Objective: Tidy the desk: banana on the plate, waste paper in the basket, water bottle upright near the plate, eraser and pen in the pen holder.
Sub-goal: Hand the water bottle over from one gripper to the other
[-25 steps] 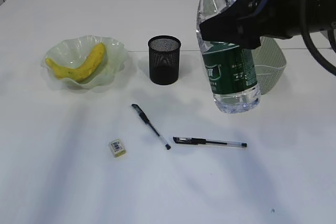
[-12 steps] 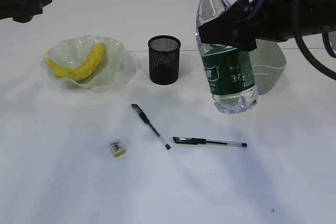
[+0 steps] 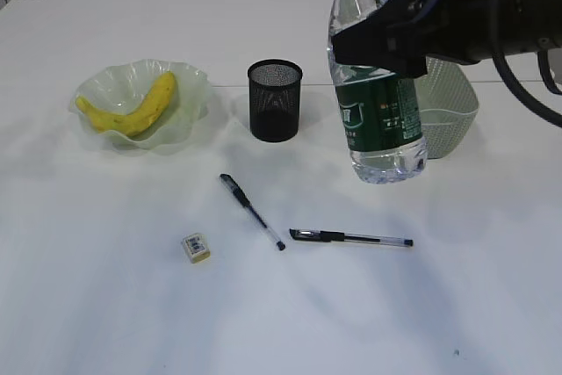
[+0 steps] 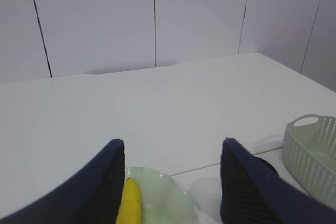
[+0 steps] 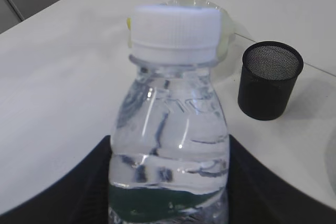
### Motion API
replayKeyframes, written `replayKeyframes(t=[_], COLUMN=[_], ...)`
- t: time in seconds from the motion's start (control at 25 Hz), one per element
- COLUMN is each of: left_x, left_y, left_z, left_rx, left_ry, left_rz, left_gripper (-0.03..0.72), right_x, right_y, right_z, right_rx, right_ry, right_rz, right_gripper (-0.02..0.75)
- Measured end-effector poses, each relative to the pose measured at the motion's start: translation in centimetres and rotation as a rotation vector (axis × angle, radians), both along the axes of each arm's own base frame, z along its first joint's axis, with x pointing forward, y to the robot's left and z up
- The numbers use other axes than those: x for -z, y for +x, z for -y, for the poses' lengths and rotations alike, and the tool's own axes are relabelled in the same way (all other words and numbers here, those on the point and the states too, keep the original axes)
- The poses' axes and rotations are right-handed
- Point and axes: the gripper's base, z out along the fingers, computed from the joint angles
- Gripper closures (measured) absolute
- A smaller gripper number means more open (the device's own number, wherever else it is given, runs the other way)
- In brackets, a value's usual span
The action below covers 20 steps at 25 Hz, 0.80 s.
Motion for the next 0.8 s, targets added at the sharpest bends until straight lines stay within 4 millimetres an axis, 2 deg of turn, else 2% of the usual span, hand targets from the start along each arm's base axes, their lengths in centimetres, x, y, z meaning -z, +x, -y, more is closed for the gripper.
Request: replayKeyframes(t=[0.16, 0.48, 0.8], left_x=[0.0, 0.5, 3.2], left_y=[-0.3, -2.7, -5.8], left_z=[1.0, 5.4, 6.7], left_rx=[0.035, 0.275, 0.541], left_ry=[-0.043, -0.058, -0.271], left_rz=[-0.008, 0.048, 0.077], left_gripper=[0.276, 0.276, 0.276], right_x=[-0.3, -0.8, -1.1], right_y=[0.1, 0.4, 0.7], right_z=[-0.1, -0.1, 0.0], right_rx=[0.011, 0.006, 0.049], right_ry=[0.037, 0.044, 0.071], right_rz=[0.013, 0.096, 0.113], right_gripper=[0.329, 0.329, 0.329])
